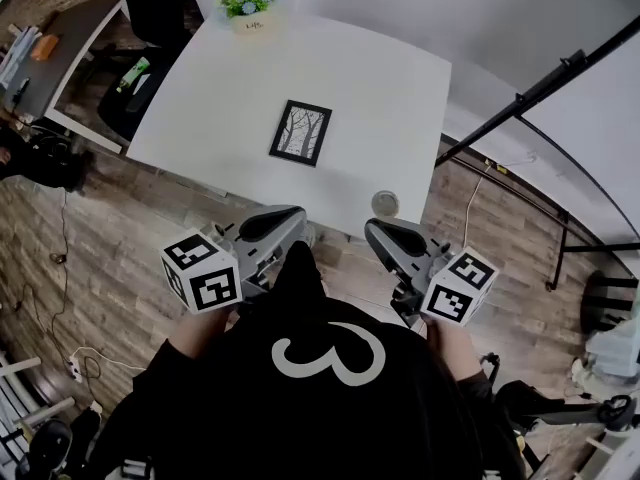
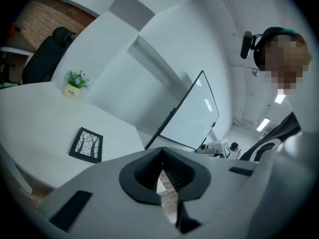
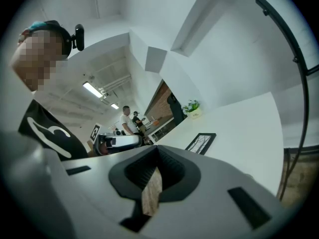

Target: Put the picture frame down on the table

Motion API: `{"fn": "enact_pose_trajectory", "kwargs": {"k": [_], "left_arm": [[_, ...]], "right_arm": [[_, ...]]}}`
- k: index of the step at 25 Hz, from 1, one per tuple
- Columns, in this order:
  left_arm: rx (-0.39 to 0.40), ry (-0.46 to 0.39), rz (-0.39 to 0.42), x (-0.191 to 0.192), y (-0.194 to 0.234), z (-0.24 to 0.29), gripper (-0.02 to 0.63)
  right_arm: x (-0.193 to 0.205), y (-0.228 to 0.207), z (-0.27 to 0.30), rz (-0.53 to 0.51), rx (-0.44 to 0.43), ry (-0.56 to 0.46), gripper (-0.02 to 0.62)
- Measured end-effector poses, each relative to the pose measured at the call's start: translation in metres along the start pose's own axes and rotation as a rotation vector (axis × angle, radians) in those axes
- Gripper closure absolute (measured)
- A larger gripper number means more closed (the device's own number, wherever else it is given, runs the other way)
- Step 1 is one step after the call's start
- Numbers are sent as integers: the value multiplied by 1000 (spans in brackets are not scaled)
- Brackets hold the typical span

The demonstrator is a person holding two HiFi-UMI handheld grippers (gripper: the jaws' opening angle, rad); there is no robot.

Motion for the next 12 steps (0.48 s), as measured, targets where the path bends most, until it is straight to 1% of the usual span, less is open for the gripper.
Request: {"fn": "enact_pose_trajectory", "kwargs": {"k": [2, 4, 6, 12], "left_arm": [[24, -22, -5, 0, -9, -3, 591], [37, -44, -10, -1, -17, -7, 591], [27, -48, 3, -4, -22, -12, 591], [30, -57, 49, -15, -35, -18, 591]], "right_arm": [[-4, 13, -2, -43, -64, -3, 572], [-8, 24, -2, -92, -101, -6, 572], [-10, 29, 0, -125, -101, 2, 572], [-17, 34, 3, -144, -102, -14, 572]]}}
Point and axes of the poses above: the fingertips, and each gripper's own axes: z forward along the fingers, y to its left, x out of its underside, the point moved 10 cm from there along -z, backward along the fingers, and after that the axes turned 2 degrees about -y, right-handed, at the moved point
